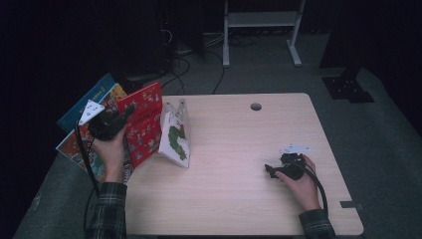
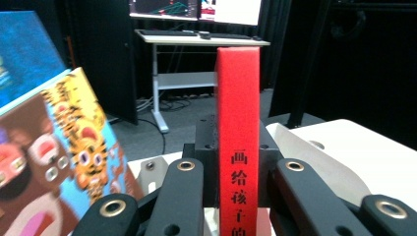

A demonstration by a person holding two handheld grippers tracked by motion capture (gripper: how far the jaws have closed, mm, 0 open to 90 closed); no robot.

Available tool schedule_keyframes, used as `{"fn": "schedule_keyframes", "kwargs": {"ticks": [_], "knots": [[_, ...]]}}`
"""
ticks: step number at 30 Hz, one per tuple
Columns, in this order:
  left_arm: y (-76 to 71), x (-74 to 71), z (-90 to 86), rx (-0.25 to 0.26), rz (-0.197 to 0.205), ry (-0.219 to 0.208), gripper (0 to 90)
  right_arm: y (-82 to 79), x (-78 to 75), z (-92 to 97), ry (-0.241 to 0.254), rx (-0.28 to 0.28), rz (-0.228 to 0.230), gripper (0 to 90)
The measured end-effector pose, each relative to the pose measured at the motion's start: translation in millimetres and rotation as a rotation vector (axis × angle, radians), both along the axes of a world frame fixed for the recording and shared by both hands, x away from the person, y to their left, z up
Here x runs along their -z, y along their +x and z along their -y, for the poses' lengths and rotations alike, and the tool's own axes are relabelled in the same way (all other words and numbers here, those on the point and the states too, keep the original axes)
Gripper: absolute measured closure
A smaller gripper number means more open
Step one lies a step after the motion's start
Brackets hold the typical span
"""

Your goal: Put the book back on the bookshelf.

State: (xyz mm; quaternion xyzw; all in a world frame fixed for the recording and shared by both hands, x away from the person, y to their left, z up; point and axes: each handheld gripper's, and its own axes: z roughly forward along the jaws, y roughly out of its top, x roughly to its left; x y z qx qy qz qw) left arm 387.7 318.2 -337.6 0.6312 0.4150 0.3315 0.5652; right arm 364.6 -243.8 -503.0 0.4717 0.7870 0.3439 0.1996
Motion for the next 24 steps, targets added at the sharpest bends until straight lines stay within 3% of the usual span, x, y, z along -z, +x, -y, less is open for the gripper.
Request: {"fn": "schedule_keyframes", "kwargs": {"ticks": [13,24], "knots": [[-12.4,10.7,-3.9,-0.007,0.006,-0.007,79.1,0.0,-0.1,-0.3,-0.001,0.003,0.000,9.3],[-15.8,17.7,-5.1,-0.008,-0.031,0.001,79.3,0.1,-0.1,-0.5,-0.001,0.004,0.000,9.3]]}}
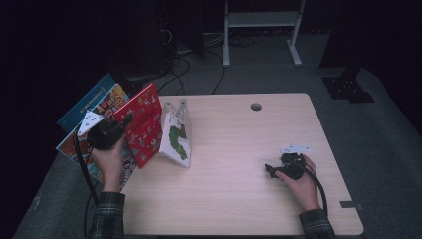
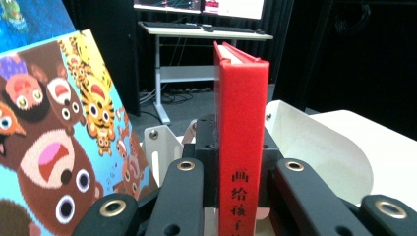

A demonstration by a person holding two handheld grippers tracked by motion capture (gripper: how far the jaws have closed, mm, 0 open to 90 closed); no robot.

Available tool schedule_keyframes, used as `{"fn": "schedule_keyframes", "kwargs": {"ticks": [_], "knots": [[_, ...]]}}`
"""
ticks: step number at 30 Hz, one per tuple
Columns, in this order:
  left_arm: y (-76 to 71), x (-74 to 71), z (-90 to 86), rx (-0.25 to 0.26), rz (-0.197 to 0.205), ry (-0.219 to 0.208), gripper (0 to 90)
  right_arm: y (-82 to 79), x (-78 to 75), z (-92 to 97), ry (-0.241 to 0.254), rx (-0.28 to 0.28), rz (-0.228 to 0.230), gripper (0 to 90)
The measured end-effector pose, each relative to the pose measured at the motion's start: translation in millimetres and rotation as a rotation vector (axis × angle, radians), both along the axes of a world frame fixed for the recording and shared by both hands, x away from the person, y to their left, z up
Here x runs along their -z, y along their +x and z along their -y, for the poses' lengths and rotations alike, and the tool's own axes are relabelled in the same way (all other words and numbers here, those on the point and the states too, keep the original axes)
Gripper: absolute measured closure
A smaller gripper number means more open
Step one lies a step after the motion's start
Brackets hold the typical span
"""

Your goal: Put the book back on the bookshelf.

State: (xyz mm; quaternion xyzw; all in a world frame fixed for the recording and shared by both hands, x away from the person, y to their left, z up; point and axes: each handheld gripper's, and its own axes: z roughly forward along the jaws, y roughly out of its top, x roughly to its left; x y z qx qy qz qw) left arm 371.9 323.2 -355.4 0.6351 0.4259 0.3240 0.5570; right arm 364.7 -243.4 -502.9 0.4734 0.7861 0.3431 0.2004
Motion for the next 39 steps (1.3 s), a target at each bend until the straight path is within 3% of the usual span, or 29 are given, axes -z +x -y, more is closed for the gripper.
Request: {"fn": "schedule_keyframes", "kwargs": {"ticks": [8,18,26,33,39], "knots": [[-1.2,10.1,2.1,-0.001,-0.021,0.023,79.3,0.1,0.0,-0.1,0.000,0.001,0.000,9.3],[0.0,6.1,2.7,0.005,-0.048,0.033,77.0,0.1,0.0,-0.1,0.000,0.001,0.000,9.3],[-5.9,5.9,-2.3,0.014,-0.071,0.019,56.3,0.0,0.0,-0.1,0.000,0.001,0.000,9.3],[-17.2,4.1,-3.2,0.001,-0.077,0.037,27.1,0.2,0.1,-0.1,0.001,0.000,0.000,9.3],[-30.1,0.8,1.2,0.023,-0.106,0.067,11.1,0.2,0.0,-0.1,0.001,-0.001,0.000,9.3]]}}
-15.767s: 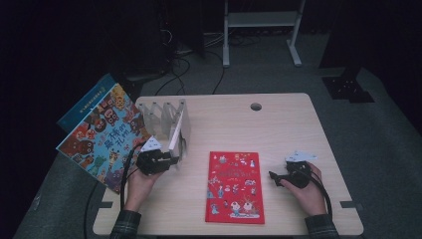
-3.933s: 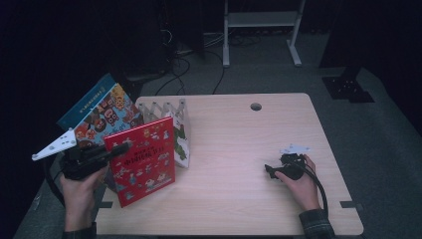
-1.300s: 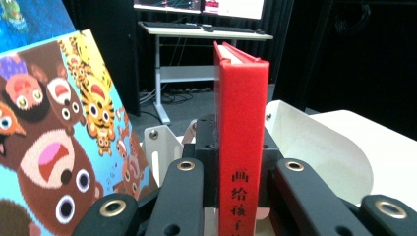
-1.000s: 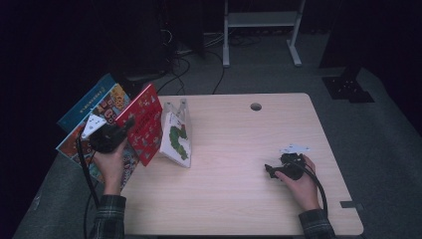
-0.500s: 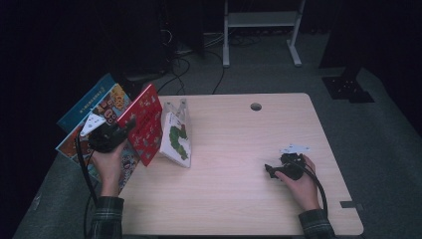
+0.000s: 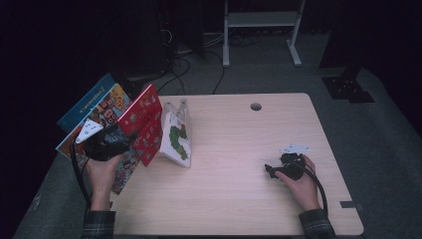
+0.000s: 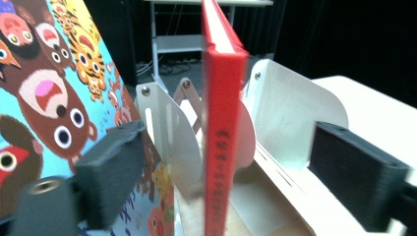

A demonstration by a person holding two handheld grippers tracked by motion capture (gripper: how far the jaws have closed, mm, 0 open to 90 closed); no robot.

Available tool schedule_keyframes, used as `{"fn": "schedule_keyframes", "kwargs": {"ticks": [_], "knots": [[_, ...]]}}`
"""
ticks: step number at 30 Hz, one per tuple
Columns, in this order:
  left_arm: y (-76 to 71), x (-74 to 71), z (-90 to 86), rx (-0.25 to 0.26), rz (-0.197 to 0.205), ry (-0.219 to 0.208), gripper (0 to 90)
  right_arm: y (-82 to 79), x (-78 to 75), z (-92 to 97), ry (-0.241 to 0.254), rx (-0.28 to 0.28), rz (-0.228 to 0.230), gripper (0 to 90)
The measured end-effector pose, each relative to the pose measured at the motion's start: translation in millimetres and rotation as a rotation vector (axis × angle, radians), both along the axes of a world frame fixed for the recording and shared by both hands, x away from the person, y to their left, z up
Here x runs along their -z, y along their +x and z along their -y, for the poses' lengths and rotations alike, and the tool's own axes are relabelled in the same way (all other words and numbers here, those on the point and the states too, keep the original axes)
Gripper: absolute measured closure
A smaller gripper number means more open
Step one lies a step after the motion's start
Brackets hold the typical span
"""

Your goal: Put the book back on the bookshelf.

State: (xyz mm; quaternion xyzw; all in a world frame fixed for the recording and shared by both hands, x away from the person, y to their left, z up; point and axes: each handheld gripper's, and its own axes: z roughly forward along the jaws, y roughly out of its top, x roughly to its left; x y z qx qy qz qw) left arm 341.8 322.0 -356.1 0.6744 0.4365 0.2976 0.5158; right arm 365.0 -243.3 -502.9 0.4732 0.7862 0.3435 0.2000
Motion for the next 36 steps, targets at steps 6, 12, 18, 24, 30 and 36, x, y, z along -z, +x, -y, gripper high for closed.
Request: {"fn": "schedule_keyframes", "kwargs": {"ticks": [6,12,18,24,30,36], "knots": [[-17.2,1.6,0.4,0.001,0.005,-0.016,3.5,0.0,0.0,0.0,0.000,0.000,0.000,9.3],[-37.4,7.9,0.1,0.012,0.030,-0.033,0.7,0.0,0.0,0.0,0.000,0.000,0.000,9.3],[-54.8,13.4,5.5,0.034,0.039,-0.042,0.7,0.0,0.0,0.0,0.000,0.000,0.000,9.3],[-71.4,17.3,11.3,0.038,0.043,-0.035,0.7,0.0,0.0,0.0,0.000,0.000,0.000,9.3],[-87.5,22.2,15.4,0.048,0.031,-0.025,0.7,0.0,0.0,0.0,0.000,0.000,0.000,9.3],[-95.2,21.2,19.6,0.061,0.029,-0.014,0.6,0.0,0.0,0.0,0.000,0.000,0.000,9.3]]}}
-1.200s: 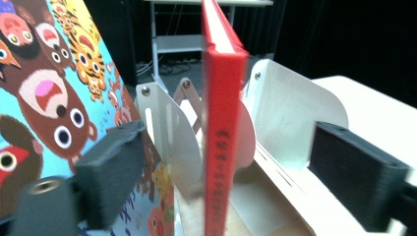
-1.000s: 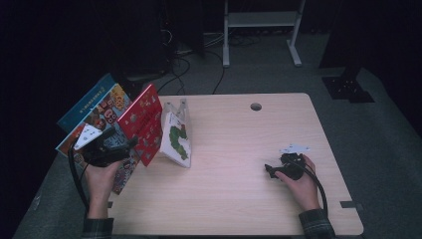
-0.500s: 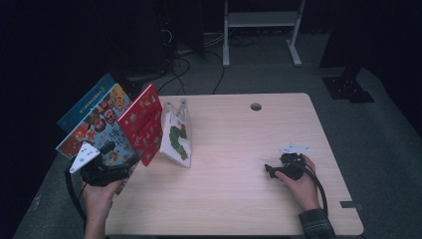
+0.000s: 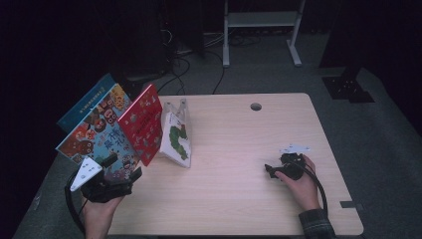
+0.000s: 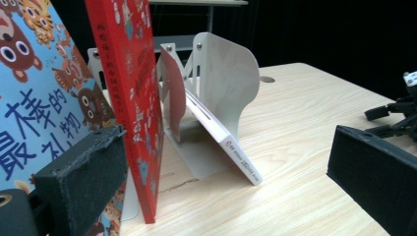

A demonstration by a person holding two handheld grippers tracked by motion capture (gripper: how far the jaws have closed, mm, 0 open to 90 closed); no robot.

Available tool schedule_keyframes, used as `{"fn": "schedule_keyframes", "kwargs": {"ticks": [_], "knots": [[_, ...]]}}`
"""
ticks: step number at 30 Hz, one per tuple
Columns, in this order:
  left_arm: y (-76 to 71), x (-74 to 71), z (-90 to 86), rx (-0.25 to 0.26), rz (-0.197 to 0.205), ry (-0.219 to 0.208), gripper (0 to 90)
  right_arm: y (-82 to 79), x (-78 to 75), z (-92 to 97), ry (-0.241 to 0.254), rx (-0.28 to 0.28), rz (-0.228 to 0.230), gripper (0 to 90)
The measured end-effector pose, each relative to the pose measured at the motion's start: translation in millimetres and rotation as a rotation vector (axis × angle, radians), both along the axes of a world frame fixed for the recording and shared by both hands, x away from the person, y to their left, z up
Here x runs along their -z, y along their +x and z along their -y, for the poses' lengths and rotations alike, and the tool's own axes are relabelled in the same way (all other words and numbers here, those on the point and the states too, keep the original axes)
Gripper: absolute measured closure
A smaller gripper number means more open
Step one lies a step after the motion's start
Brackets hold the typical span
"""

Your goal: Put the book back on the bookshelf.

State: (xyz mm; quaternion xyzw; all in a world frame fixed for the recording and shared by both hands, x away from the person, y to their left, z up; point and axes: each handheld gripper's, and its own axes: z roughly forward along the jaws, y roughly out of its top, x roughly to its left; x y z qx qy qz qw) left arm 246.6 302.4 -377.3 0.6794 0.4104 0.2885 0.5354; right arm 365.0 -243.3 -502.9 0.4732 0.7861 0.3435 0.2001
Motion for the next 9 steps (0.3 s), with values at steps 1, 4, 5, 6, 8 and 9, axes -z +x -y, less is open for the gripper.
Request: {"fn": "schedule_keyframes", "kwargs": {"ticks": [1,4,5,6,8,9], "knots": [[-0.3,-0.2,0.7,0.003,0.001,-0.001,0.7,0.0,0.0,0.0,0.000,0.000,0.000,9.3],[0.2,-0.2,2.0,0.008,-0.001,0.000,0.6,0.0,0.0,0.0,0.000,0.000,0.000,9.3],[0.3,-0.1,2.2,0.011,-0.004,-0.005,0.6,0.0,0.0,0.0,0.000,0.000,0.000,9.3],[0.4,-0.2,2.2,0.012,-0.006,-0.007,0.7,0.0,0.0,0.0,0.000,0.000,0.000,9.3],[0.2,-0.6,2.0,0.012,0.000,-0.004,0.7,0.0,0.0,0.0,0.000,0.000,0.000,9.3],[0.1,-0.7,1.9,0.012,-0.001,-0.009,0.7,0.0,0.0,0.0,0.000,0.000,0.000,9.3]]}}
